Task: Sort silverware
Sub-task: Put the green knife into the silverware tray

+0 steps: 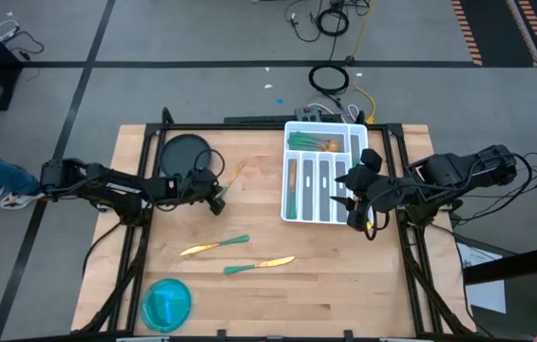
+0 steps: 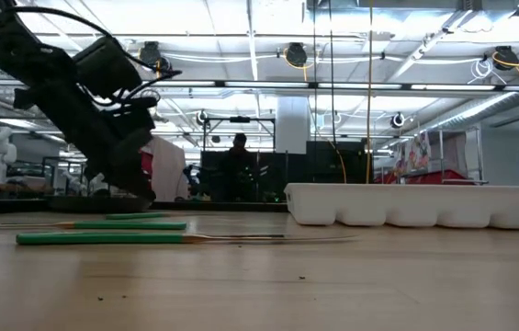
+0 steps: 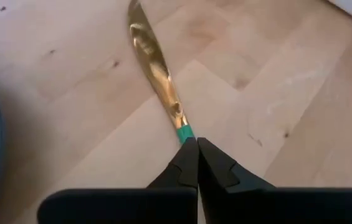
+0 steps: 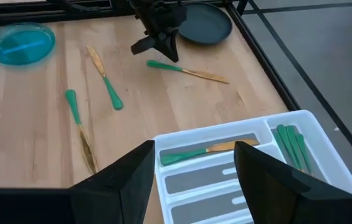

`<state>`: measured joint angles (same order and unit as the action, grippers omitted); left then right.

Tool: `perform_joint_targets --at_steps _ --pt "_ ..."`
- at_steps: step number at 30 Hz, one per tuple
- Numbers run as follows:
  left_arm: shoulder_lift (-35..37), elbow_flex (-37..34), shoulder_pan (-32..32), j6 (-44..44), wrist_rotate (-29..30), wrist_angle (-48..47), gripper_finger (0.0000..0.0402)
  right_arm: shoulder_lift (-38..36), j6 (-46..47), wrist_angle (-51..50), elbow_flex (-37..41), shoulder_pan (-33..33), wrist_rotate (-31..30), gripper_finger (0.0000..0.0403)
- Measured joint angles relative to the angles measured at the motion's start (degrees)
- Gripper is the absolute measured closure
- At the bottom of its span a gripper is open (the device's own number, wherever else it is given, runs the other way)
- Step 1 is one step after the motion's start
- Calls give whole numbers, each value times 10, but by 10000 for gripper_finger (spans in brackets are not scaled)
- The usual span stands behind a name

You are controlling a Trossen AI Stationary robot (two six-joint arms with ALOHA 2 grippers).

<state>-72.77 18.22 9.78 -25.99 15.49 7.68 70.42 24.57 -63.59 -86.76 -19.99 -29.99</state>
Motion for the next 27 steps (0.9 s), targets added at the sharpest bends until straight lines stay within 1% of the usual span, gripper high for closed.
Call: perform_joint_targets --at_steps 2,5,8,10,12,15,17,19,21,24,27 --pt "0 7 -10 -24 11 -6 401 0 -3 -7 0 0 -10 190" --pt "12 41 -34 -69 49 -40 401 13 -41 -7 10 13 -56 190" --pt "34 90 -49 -97 95 -128 401 41 -89 -4 24 50 -73 190" --pt "50 133 -51 -97 101 -198 400 65 -139 36 25 89 -61 190" --pt "71 175 -51 -97 103 -274 394 88 -214 113 25 136 -10 190" --pt "108 238 -54 -90 115 -379 391 134 -312 238 25 206 122 190" --pt "140 270 -60 -86 131 -425 391 165 -341 311 25 256 209 190" --pt "176 284 -65 -91 136 -458 390 198 -327 379 25 306 273 190" --pt "213 285 -71 -114 135 -474 389 233 -281 439 24 352 320 190" --pt "272 278 -83 -158 135 -481 389 295 -206 498 17 401 343 190" --pt "313 273 -88 -202 135 -479 388 368 -164 494 -24 421 346 190"
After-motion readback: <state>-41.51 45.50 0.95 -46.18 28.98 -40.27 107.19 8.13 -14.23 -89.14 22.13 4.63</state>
